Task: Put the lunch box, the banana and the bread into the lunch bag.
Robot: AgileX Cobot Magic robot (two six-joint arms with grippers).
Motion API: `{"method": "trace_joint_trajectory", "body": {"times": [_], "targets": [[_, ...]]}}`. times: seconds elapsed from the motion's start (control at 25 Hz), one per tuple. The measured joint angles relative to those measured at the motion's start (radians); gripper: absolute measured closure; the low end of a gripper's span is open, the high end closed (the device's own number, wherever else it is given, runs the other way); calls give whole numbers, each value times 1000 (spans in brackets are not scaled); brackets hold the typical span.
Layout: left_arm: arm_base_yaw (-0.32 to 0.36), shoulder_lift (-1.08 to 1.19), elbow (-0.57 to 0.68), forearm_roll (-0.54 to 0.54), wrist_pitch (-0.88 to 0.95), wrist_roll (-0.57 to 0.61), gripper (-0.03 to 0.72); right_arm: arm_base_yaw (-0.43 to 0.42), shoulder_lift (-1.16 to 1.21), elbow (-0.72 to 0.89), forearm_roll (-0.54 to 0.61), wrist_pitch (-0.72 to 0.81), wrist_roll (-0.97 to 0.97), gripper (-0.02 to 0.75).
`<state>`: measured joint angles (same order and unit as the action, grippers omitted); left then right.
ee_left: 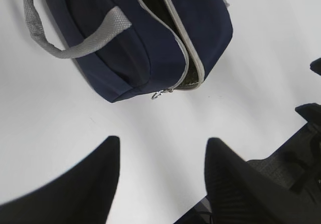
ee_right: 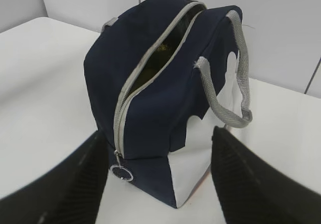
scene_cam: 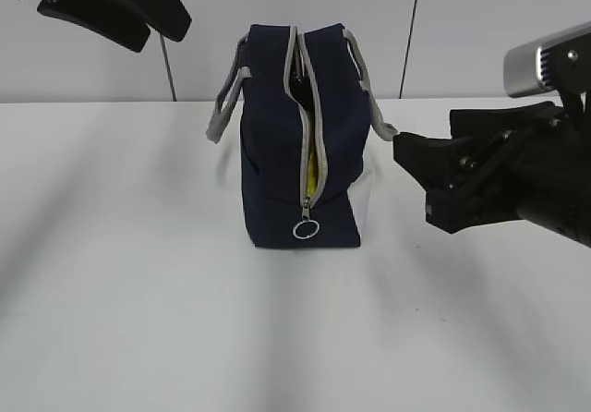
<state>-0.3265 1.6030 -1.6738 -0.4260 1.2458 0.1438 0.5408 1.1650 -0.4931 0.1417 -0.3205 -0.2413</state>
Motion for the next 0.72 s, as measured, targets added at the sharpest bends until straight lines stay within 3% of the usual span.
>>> {"method": "trace_joint_trajectory", "body": {"times": [0.36,0.72], "targets": [[0,1,68,-1,-1,-2,307,0,93,2,-7,9,77,262],[0,1,240,1,-37,-3,307,0,265,2,-325,-33,292,312]]}}
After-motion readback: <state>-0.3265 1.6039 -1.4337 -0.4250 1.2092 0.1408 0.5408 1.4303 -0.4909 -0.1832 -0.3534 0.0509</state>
